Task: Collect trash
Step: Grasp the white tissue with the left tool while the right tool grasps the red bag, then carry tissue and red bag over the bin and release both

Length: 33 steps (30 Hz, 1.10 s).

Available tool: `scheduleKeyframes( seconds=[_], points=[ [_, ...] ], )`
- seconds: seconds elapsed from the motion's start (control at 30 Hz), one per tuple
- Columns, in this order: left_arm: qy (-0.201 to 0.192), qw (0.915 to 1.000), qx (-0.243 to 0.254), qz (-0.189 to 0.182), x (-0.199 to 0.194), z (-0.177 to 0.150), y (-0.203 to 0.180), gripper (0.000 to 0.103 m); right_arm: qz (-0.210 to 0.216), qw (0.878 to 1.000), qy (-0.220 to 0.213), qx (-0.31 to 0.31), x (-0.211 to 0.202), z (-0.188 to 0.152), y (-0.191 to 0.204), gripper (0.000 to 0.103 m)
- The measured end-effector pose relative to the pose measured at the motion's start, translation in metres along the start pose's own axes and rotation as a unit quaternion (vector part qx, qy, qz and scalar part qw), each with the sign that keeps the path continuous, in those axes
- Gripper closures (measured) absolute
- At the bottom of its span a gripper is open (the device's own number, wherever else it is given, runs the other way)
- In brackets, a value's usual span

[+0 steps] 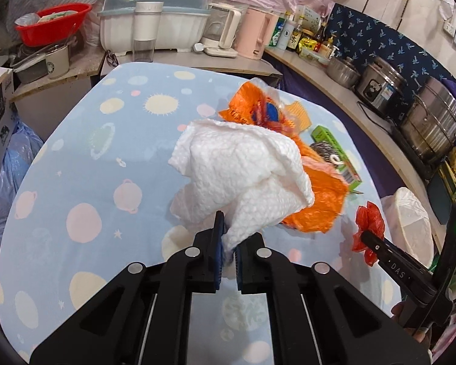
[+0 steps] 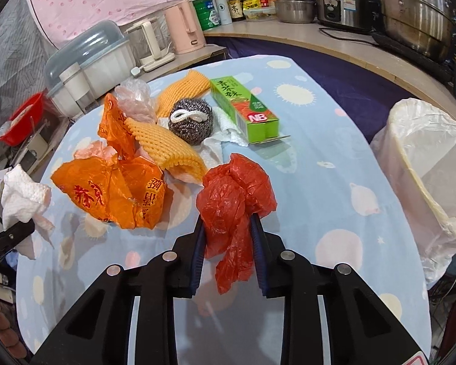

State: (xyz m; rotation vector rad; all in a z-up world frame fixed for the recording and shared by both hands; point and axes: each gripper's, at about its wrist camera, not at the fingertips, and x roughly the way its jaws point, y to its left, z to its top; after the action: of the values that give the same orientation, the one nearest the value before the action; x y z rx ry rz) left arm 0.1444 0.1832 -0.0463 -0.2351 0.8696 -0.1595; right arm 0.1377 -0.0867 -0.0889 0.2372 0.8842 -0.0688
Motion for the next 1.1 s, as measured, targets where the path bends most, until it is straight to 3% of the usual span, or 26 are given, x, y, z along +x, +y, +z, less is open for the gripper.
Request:
scheduleKeyframes(
  seconds=[0.47,1.1],
  points=[
    [-0.008,0.9935,0.092,-0.066,-0.034,-0.018,-0.105,0.097,-0.032,0.997,-0.065,0.02,-0.077,-0.01,-0.054,0.077],
    [0.022,0.9633,0.224,-0.147,0.0,-0.058,-0.302,0.097,-0.119,0.981,-0.102,0.112,-0.129,-0.016,-0.209,0.077]
  ],
)
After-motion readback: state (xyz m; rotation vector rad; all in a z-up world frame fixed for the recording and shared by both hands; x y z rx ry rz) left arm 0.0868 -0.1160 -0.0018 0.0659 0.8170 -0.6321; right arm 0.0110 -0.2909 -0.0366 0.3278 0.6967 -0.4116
